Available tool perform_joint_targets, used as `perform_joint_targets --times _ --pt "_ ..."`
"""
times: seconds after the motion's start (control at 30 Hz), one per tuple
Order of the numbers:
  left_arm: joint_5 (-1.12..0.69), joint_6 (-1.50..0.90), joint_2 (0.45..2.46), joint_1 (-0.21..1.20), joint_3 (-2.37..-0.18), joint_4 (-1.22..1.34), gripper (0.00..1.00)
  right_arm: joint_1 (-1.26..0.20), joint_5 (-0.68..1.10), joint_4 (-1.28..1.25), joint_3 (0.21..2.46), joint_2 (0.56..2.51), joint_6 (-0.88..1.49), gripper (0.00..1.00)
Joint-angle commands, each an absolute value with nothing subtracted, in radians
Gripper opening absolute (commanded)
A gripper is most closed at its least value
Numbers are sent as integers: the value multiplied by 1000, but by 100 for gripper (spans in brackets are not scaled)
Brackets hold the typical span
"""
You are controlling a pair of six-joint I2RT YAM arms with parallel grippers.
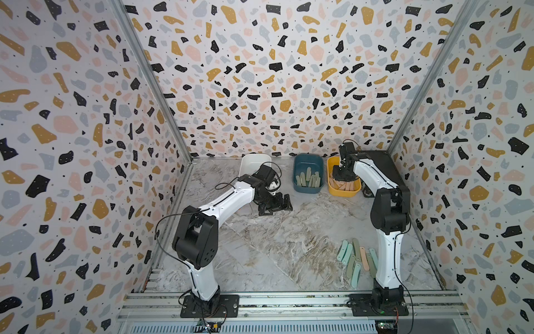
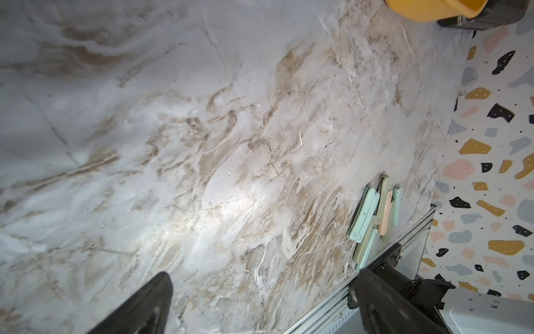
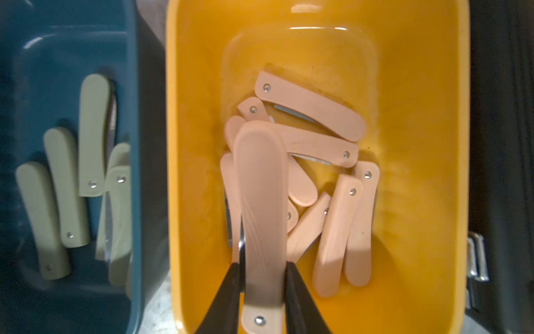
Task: Place the fruit knives into the storage box by color
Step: Place the fruit knife in the storage box, then move the fruit knife to the center of the board.
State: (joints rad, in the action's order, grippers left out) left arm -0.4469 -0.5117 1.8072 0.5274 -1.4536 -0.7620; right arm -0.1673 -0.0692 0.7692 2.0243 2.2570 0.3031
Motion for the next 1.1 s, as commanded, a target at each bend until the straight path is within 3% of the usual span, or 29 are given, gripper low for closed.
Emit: perform_joint_targets --times 0.0,0.17,0.43,0.63,0.77,0.93,1.07 --pt "-410 -500 1818 579 -1490 -808 99 -173 -46 839 2068 2198 282 42" --pt "-360 -501 1803 730 -1519 -857 99 -173 -48 821 1844 1982 328 64" --pt "-231 -475 1941 975 -1685 -920 99 -129 -106 679 1190 1458 445 96" --pt "-159 -373 2188 1130 -1985 -1062 97 49 10 642 933 1236 499 99" --pt "-158 -325 2312 1191 -2143 -1121 100 94 71 676 800 1126 533 99" --pt "-229 -333 2390 1195 -2195 -1128 99 101 144 748 646 1023 604 92" --pt "-236 -363 2315 1184 -2076 -1066 99 100 197 762 566 969 687 88"
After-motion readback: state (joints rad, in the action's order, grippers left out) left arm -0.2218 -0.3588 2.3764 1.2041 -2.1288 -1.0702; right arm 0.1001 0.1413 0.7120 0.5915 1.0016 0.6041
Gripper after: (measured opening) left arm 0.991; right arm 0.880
